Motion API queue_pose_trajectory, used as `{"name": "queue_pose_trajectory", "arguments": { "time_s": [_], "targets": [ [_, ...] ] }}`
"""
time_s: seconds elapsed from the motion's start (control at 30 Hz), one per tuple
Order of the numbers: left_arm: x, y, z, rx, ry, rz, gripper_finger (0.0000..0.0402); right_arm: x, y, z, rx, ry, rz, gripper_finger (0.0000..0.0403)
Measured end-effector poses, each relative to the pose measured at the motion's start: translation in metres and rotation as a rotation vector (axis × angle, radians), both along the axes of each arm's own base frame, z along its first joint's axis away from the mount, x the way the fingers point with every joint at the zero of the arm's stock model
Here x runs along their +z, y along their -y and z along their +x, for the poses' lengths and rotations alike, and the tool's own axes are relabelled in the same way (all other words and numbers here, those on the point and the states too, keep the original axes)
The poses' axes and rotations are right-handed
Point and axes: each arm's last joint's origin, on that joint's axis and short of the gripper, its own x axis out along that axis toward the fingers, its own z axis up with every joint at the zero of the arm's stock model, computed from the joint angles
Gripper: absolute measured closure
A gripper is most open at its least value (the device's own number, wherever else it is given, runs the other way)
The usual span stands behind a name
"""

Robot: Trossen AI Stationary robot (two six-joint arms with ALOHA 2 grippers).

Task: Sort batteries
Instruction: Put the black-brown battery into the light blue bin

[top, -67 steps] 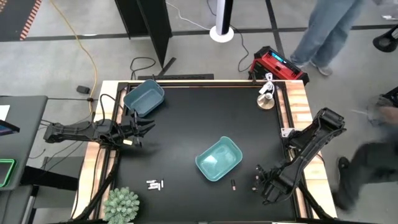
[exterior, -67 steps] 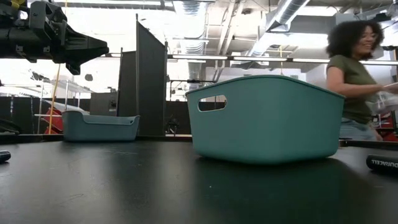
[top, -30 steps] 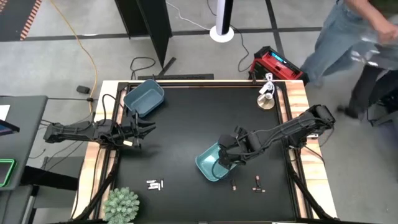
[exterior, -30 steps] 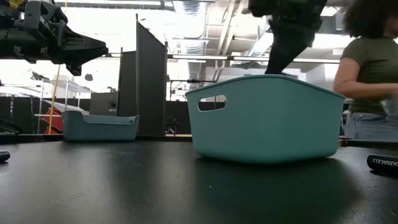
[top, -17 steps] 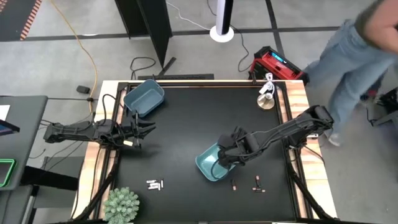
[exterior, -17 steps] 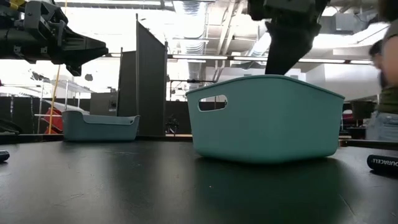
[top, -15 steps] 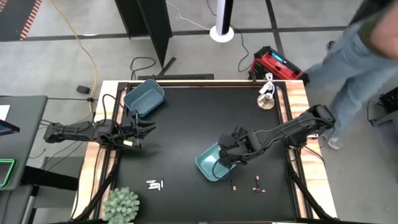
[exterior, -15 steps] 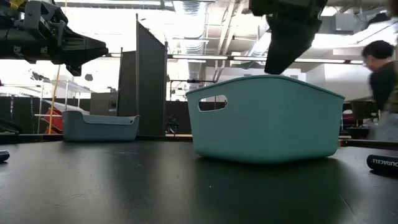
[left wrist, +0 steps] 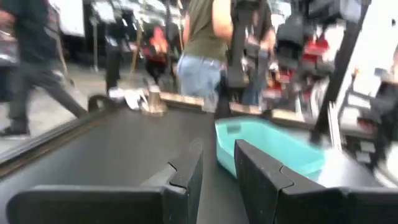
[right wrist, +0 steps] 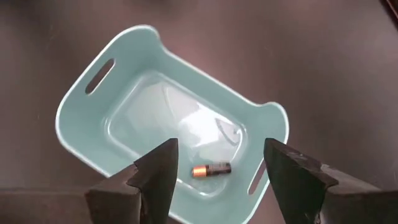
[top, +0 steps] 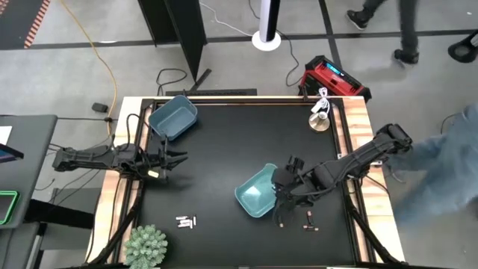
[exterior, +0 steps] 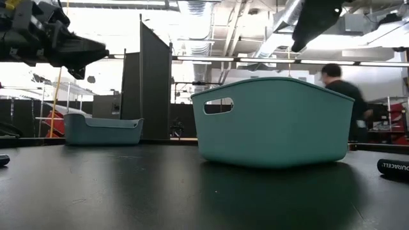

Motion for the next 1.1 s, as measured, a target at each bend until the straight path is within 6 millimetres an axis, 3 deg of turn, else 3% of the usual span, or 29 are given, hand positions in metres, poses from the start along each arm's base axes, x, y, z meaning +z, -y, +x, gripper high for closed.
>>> {"name": "queue_pose_trajectory", "arguments": {
  "time_s": [0.23,0.53,0.73,0.97,1.1],
  "targets": [
    [0.011,0.009,0.005,-0.099,-0.105,0.079,0.0314,-0.001,-0.005,-0.005,0.017,-0.017,-0.029,0.0148],
    [0.026,0.021,0.032,-0.143,-0.289,0.143,0.0302,-0.002,-0.014,-0.012,0.054,-0.039,-0.034,0.0148],
    [0.031,0.034,0.056,-0.185,-0.406,0.182,0.0259,-0.006,-0.040,-0.047,0.038,-0.151,-0.012,0.0148],
    [0.030,0.047,0.083,-0.214,-0.562,0.224,0.0208,-0.008,-0.078,-0.091,-0.190,-0.079,0.158,0.0148],
    [0.033,0.050,0.095,-0.203,-0.590,0.220,0.0203,-0.024,-0.094,-0.111,-0.355,-0.046,0.254,0.0154]
  ]
}}
